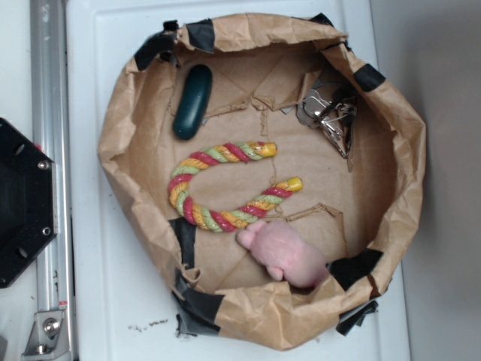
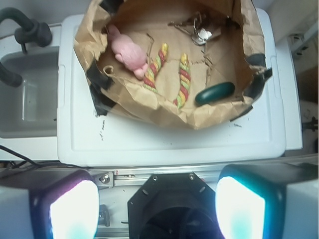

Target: Grab the multicolored rope.

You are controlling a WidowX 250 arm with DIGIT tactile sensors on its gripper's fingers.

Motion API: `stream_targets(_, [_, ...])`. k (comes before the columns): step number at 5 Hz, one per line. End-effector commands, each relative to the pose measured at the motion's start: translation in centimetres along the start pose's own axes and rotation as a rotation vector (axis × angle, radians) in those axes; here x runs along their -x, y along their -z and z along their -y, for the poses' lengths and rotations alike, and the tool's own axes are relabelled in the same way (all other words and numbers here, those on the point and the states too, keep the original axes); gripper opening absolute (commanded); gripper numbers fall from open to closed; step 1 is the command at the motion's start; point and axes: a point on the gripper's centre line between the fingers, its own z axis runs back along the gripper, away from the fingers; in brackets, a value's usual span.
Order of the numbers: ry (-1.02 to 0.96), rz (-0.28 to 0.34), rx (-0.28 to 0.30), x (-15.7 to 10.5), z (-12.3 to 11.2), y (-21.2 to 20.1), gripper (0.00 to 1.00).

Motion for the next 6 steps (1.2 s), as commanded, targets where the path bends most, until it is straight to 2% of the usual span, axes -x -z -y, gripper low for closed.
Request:
stream_targets(1, [0.0, 0.0, 0.0, 0.0, 0.0, 0.0, 1.0])
stream_targets(3, [-0.08, -0.072, 0.132, -8.6, -1.5, 8.9, 1.0])
stream_targets(4, [-0.072, -0.099, 0.135, -10.1, -1.3, 12.7, 1.0])
stream_targets(5, [0.0, -0.189, 0.158, -8.9, 0.8, 16.3, 1.0])
stream_targets(6, [0.043, -0.243, 0.133, -6.9, 2.1, 19.1, 1.0])
